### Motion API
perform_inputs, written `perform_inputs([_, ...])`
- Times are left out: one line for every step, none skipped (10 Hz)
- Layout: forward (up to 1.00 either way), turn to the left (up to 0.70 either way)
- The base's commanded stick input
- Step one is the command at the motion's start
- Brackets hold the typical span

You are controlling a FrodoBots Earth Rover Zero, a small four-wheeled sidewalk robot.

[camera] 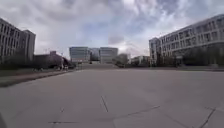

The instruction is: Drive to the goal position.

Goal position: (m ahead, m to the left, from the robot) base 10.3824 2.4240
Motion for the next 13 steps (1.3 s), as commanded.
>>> perform_inputs([0.7, -0.35])
perform_inputs([0.7, -0.35])
perform_inputs([0.7, -0.35])
perform_inputs([0.7, -0.35])
perform_inputs([0.7, -0.35])
perform_inputs([0.7, -0.31])
perform_inputs([0.7, -0.21])
perform_inputs([0.7, -0.11])
perform_inputs([0.7, -0.02])
perform_inputs([0.7, 0.0])
perform_inputs([0.7, 0.02])
perform_inputs([0.7, 0.09])
perform_inputs([0.7, 0.17])
